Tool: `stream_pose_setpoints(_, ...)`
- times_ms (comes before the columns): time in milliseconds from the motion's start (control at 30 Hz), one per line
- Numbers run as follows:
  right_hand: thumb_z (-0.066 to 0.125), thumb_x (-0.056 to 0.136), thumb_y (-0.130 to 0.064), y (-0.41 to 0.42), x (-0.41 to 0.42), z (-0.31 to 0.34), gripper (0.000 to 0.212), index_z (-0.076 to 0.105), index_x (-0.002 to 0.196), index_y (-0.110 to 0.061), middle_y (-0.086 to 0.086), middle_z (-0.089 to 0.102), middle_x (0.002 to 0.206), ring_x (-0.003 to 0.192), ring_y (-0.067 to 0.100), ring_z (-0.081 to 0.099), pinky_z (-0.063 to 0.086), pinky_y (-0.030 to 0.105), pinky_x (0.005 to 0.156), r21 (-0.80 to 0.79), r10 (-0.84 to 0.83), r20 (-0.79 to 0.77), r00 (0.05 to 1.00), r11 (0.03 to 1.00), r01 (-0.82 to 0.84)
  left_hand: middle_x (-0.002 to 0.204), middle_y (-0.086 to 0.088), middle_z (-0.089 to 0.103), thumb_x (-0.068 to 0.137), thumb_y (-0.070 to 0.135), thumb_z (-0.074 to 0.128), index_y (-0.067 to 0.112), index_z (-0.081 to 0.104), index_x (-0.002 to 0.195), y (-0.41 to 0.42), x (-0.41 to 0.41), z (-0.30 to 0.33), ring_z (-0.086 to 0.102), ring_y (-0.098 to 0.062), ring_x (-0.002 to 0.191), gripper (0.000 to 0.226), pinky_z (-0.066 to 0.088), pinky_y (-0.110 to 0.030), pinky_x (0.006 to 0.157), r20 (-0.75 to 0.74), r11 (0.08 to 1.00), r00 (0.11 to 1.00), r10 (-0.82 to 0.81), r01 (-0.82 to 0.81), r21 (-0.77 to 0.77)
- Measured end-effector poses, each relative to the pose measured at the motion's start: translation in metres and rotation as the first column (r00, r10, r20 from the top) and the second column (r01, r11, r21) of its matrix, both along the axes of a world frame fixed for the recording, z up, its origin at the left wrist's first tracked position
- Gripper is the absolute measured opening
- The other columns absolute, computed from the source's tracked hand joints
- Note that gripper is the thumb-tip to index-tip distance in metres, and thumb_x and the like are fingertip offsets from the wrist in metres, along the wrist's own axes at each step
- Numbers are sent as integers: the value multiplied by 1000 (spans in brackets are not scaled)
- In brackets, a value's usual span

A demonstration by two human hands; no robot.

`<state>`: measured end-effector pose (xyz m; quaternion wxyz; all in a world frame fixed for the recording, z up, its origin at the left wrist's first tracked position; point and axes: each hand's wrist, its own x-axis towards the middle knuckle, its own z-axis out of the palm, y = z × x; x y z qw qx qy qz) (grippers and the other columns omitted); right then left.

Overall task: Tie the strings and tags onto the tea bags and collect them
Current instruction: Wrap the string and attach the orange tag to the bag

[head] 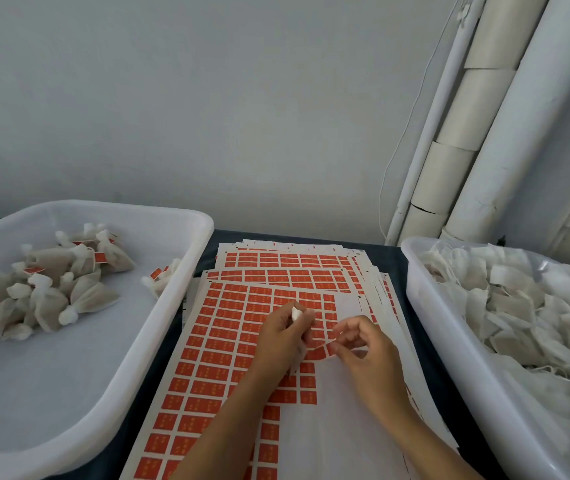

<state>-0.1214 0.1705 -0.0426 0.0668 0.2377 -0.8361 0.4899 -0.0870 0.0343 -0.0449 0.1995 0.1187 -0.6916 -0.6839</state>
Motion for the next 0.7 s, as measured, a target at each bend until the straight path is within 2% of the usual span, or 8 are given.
stream_pose_setpoints(100, 67, 83, -17, 0, 0, 3, 23, 55, 89, -36, -18, 61, 87, 79, 4, 60, 48, 11, 70, -154, -92, -25, 995, 984, 87, 54, 11, 59, 95, 23, 52, 13, 61, 77, 0, 1, 3, 55, -1, 49, 22, 45, -10, 51, 5, 1000, 1000, -4, 4, 30)
stream_pose_setpoints(200, 65, 85, -20, 3, -9, 14, 23, 59, 102, -34, -16, 63, 87, 83, 6, 62, 50, 18, 71, -303, -141, 4, 990, 943, 136, 59, 10, 62, 94, 22, 54, 13, 64, 82, -1, 2, 4, 58, -2, 55, 18, 45, -9, 54, 25, 996, 1000, 17, -19, 83)
stream_pose_setpoints(267, 65, 85, -23, 2, -16, 21, 20, 61, 102, -33, -18, 64, 92, 83, 7, 65, 51, 17, 67, -378, -135, 67, 989, 914, 150, 62, 10, 63, 93, 21, 56, 13, 65, 81, -3, 3, 5, 60, -3, 59, 17, 45, -9, 54, 31, 990, 999, 30, -34, 134)
stream_pose_setpoints(367, 67, 83, -25, -2, -24, 32, 9, 65, 90, -31, -14, 68, 94, 83, 4, 67, 52, 13, 57, -492, -104, 154, 983, 854, 168, 67, 5, 66, 90, 19, 60, 10, 68, 82, -5, 3, 9, 61, -2, 60, 15, 47, -12, 56, 24, 973, 999, 44, -48, 226)
stream_pose_setpoints(500, 67, 83, -26, -14, -26, 40, 6, 66, 88, -27, -8, 71, 96, 90, 16, 69, 58, 42, 77, -628, -47, 232, 972, 755, 186, 70, -1, 70, 88, 16, 61, 10, 71, 81, -8, 5, 12, 63, -7, 59, 13, 48, -14, 54, -5, 944, 996, 84, -78, 321)
stream_pose_setpoints(567, 67, 83, -25, -18, -23, 40, 7, 65, 90, -25, -7, 71, 99, 96, 18, 67, 54, 48, 86, -660, -18, 239, 971, 730, 177, 73, -1, 71, 88, 16, 61, 10, 71, 85, -8, 6, 13, 64, -7, 61, 12, 49, -14, 55, -29, 948, 996, 82, -69, 312)
stream_pose_setpoints(633, 66, 84, -24, -21, -20, 36, 7, 66, 91, -25, -7, 70, 101, 99, 17, 66, 53, 47, 88, -675, 12, 242, 970, 720, 160, 77, -1, 73, 89, 16, 60, 10, 67, 92, -7, 5, 14, 66, -7, 65, 10, 50, -16, 60, -55, 958, 996, 76, -58, 280)
stream_pose_setpoints(700, 66, 84, -26, -23, -18, 31, 5, 66, 88, -29, -10, 70, 101, 97, 13, 66, 56, 36, 80, -672, 26, 244, 969, 726, 149, 80, -1, 73, 90, 17, 59, 11, 63, 97, -7, 5, 14, 67, -8, 69, 10, 50, -20, 66, -68, 966, 995, 78, -59, 252)
